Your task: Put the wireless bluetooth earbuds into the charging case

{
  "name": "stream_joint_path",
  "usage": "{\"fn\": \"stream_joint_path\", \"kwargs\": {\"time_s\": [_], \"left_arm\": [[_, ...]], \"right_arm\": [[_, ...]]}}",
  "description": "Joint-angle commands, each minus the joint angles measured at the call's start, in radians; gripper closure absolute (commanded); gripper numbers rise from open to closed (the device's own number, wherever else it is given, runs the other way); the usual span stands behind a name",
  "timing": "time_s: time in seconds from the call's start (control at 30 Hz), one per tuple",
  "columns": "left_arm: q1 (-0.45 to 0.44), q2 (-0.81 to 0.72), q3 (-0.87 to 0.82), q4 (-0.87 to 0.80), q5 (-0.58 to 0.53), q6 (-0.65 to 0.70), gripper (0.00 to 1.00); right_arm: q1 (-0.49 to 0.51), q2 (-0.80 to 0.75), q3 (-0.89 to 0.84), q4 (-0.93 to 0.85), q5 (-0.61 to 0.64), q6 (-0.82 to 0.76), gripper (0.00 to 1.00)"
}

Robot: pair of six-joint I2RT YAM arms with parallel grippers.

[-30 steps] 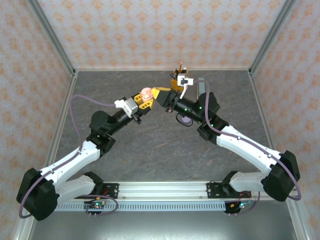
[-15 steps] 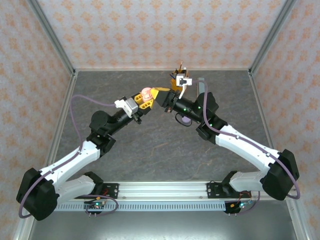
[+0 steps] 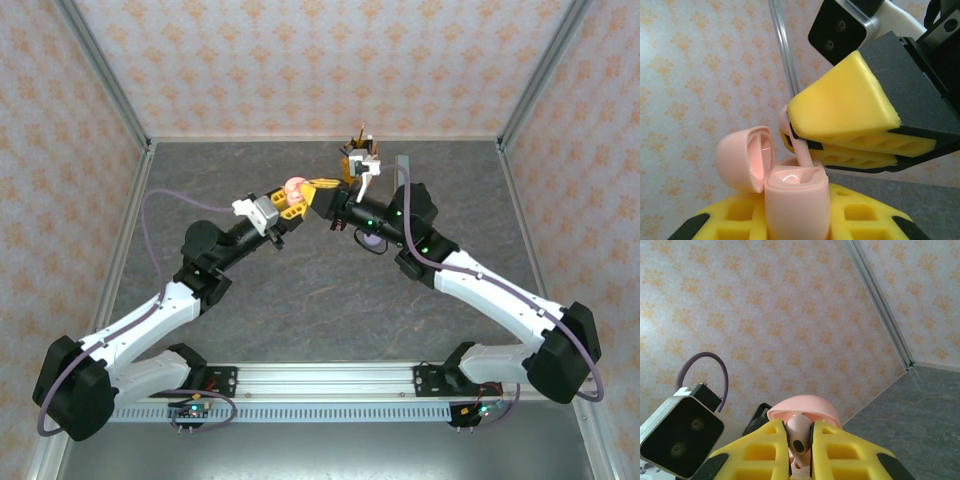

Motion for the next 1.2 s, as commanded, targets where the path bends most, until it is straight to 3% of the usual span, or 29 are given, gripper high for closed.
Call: {"fn": "stream_joint_path", "kwargs": {"time_s": [0.0,0.33,0.67,1.07,1.17], "left_arm": [[-0.007,-0.013,0.035,0.074,-0.045,0.005,1.00],[-0.007,-0.023,0.033,0.071,-0.042,0.004,1.00],[-0.009,-0.034,0.025,0.066,-0.034,0.000,1.00],[-0.009,-0.037,0.011,0.069,-0.040,-0.008,1.00],[-0.009,-0.033,0.009,0.074,-0.040,-0.011,1.00]], "right_arm": [[0.018,-0.011,-0.014,-0.120,-0.084,-0.040,0.87],[0.018,-0.003,-0.001,-0.191,0.015,-0.052,0.89],[0.012,0.024,0.071,-0.238,0.087,-0.024,0.60],[-0.005,0.007,0.128,-0.233,0.111,0.017,0.33],[-0.006,0.003,0.145,-0.237,0.104,0.023,0.30]]}}
